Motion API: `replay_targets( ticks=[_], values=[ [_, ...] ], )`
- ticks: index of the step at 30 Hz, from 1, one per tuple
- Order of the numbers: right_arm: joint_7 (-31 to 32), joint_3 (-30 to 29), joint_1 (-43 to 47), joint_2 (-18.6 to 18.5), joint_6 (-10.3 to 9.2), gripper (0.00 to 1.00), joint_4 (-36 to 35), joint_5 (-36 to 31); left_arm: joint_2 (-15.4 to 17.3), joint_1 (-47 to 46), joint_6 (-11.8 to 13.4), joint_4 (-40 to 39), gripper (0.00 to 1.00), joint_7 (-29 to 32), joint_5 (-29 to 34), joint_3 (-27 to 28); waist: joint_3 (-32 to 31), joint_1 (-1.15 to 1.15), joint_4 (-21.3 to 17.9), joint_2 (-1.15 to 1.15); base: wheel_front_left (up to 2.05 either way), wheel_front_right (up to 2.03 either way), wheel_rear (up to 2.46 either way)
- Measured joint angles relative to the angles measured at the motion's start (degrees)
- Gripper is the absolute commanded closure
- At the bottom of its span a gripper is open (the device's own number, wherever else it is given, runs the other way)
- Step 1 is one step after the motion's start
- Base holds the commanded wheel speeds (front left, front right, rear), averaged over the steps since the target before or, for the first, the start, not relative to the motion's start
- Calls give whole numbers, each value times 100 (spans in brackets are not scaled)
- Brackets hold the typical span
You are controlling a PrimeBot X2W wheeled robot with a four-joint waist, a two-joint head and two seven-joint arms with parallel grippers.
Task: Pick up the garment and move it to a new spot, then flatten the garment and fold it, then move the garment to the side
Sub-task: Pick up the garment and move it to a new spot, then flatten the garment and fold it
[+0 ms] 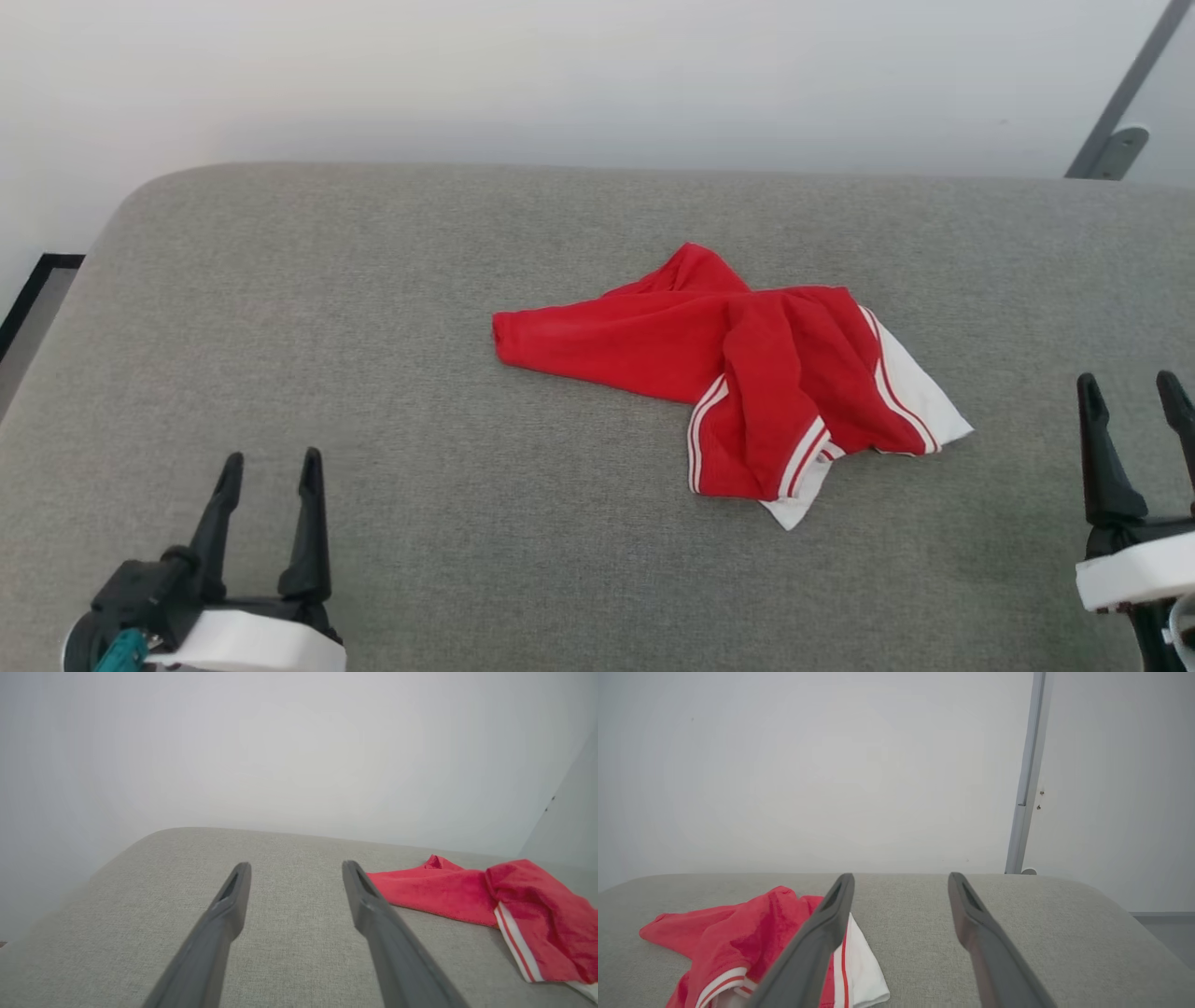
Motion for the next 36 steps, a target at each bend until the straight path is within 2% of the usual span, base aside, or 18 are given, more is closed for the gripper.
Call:
replay_targets(
  ticks=[12, 23, 27, 30, 36],
  values=[
    [0, -55, 102, 133, 0, 0, -124, -91, -169, 49, -125, -19, 0, 0, 288, 53, 61, 0, -82, 0, 0, 0, 0],
    [71, 164, 45, 32, 0, 0, 146, -19, -256, 52, -148, -11, 0, 0, 318, 85, 50, 0, -93, 0, 0, 0, 0],
    [299, 365, -144, -196, 0, 0, 322, 14, -316, 53, -149, -7, 0, 0, 315, 58, 97, 0, -69, 0, 0, 0, 0],
    [682, 670, -448, -530, 0, 0, 521, 67, -383, 45, -149, 3, 0, 0, 294, -7, 192, 0, -25, 0, 0, 0, 0],
    [1775, 1717, -1070, -1518, 1, 0, 856, 407, -479, -134, -149, 101, 0, 0, 263, -201, 486, 0, 144, 0, 0, 0, 0]
  ],
)
